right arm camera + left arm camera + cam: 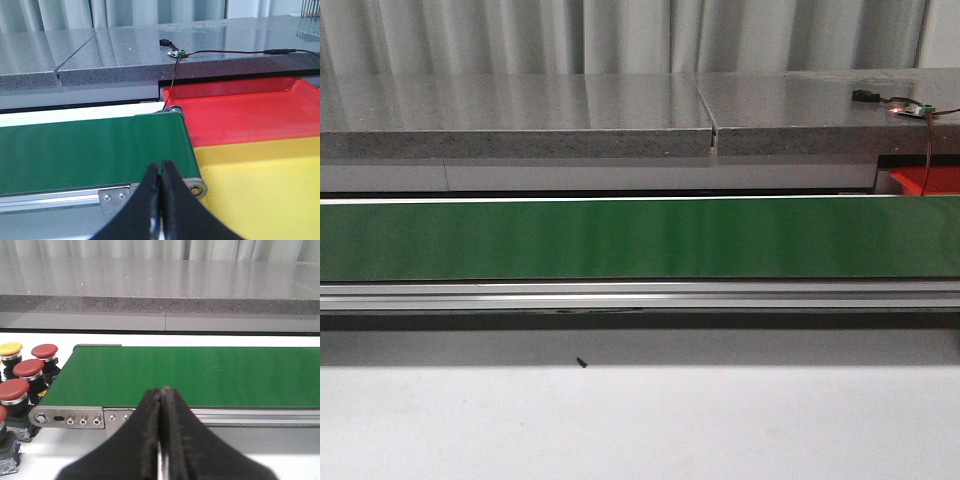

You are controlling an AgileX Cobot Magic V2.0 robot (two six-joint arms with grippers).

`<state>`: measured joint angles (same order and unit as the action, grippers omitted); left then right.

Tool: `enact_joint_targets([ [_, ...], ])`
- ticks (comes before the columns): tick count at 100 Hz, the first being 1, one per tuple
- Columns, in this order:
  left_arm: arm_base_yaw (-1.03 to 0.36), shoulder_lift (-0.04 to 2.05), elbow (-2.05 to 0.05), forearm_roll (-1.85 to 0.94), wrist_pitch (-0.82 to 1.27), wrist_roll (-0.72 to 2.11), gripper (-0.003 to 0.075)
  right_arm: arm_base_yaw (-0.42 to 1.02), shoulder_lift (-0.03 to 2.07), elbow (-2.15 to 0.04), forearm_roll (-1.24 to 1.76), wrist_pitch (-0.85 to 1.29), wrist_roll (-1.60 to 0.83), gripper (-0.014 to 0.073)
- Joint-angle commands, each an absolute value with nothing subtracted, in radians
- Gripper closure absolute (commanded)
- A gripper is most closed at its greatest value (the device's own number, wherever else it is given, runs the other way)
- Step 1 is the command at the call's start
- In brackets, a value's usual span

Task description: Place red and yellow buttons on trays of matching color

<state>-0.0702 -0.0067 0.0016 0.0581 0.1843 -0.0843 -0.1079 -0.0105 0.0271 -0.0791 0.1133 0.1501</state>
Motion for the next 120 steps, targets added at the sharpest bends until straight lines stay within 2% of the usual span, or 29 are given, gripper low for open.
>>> enact_joint_targets([
  [1,-0.068,-0.04,0.044,0.051,0.099,-0.093,0.0739,-0.11,-0.032,0.013,-0.087,0.036,0.146,0.0661],
  [88,-0.068,-0.04,0.039,0.028,0.129,-0.093,0.0738,-0.11,-0.032,0.013,-0.087,0.036,0.146,0.0661],
  [120,-0.068,0.065,-0.133,0.028,0.215,-0.093,0.0739,-0.11,-0.032,0.013,-0.087,0.036,0.146,0.0661],
])
